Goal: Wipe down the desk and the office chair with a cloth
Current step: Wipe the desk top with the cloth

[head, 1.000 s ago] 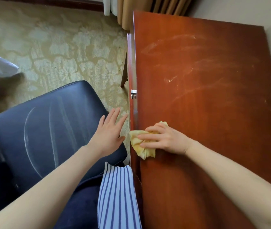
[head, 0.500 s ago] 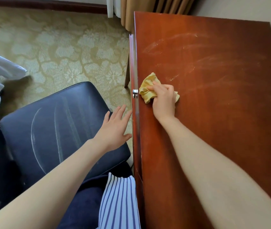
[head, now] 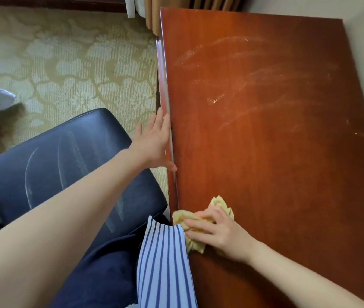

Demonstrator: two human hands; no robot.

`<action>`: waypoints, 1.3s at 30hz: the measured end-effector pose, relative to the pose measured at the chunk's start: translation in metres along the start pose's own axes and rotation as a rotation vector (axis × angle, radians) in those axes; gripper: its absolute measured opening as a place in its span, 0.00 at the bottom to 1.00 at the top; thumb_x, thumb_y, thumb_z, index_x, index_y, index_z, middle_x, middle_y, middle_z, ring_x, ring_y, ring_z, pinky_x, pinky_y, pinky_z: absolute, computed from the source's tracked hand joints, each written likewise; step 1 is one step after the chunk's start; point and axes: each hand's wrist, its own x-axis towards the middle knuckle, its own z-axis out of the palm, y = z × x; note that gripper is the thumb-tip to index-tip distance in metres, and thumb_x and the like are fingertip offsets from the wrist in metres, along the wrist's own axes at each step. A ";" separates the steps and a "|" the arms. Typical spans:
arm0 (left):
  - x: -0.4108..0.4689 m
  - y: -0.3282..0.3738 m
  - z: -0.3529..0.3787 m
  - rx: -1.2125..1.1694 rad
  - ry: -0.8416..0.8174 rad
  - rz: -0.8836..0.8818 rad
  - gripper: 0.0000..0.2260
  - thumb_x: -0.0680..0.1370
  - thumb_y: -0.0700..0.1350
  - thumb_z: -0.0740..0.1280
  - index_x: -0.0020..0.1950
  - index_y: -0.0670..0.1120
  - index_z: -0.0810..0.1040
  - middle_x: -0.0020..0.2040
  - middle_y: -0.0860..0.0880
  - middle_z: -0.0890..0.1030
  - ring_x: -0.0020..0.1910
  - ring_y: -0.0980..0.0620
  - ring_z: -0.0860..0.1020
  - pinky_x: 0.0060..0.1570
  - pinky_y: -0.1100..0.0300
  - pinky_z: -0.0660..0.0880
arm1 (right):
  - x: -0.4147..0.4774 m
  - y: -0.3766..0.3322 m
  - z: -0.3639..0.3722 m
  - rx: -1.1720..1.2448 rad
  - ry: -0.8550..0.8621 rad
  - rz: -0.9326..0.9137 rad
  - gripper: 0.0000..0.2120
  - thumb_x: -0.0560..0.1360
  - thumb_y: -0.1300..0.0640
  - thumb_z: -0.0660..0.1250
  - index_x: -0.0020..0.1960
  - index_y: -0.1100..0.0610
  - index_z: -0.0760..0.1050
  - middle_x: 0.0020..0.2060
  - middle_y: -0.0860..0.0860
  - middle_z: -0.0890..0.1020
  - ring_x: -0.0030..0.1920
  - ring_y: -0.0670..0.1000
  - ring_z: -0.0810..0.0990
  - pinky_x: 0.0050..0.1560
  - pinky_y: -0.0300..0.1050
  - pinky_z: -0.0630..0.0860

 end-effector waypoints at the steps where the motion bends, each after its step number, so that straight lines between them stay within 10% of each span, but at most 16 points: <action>1: 0.002 0.003 0.000 0.024 -0.010 0.001 0.62 0.64 0.61 0.76 0.76 0.40 0.34 0.77 0.42 0.34 0.76 0.43 0.38 0.73 0.40 0.43 | -0.005 0.006 -0.004 -0.025 -0.020 -0.064 0.12 0.77 0.61 0.63 0.55 0.56 0.82 0.60 0.51 0.79 0.57 0.53 0.73 0.52 0.51 0.76; 16: 0.008 0.029 0.006 0.265 -0.085 -0.084 0.64 0.63 0.65 0.74 0.73 0.35 0.31 0.76 0.38 0.34 0.76 0.40 0.38 0.72 0.42 0.45 | 0.060 0.138 -0.067 -0.195 -0.013 -0.033 0.15 0.68 0.69 0.74 0.54 0.60 0.82 0.57 0.57 0.81 0.51 0.61 0.81 0.47 0.54 0.79; 23: 0.008 0.032 0.006 0.263 -0.085 -0.093 0.63 0.63 0.64 0.74 0.73 0.35 0.31 0.76 0.39 0.33 0.76 0.41 0.40 0.72 0.40 0.47 | 0.107 0.176 -0.078 -0.217 0.192 0.402 0.12 0.73 0.70 0.65 0.52 0.61 0.82 0.58 0.59 0.79 0.55 0.64 0.76 0.51 0.63 0.74; 30: 0.009 0.026 0.006 0.237 -0.065 -0.086 0.64 0.62 0.64 0.75 0.74 0.36 0.31 0.76 0.40 0.32 0.76 0.41 0.40 0.72 0.39 0.48 | 0.156 0.185 -0.066 -0.077 0.535 1.037 0.25 0.76 0.71 0.54 0.64 0.52 0.76 0.64 0.48 0.75 0.59 0.54 0.69 0.59 0.40 0.65; 39: 0.011 0.023 0.010 0.244 -0.050 -0.075 0.65 0.61 0.66 0.74 0.74 0.37 0.31 0.76 0.41 0.33 0.77 0.42 0.41 0.73 0.40 0.50 | 0.092 0.110 -0.040 -0.033 0.379 0.598 0.26 0.67 0.76 0.63 0.60 0.55 0.79 0.59 0.53 0.79 0.49 0.56 0.73 0.53 0.46 0.69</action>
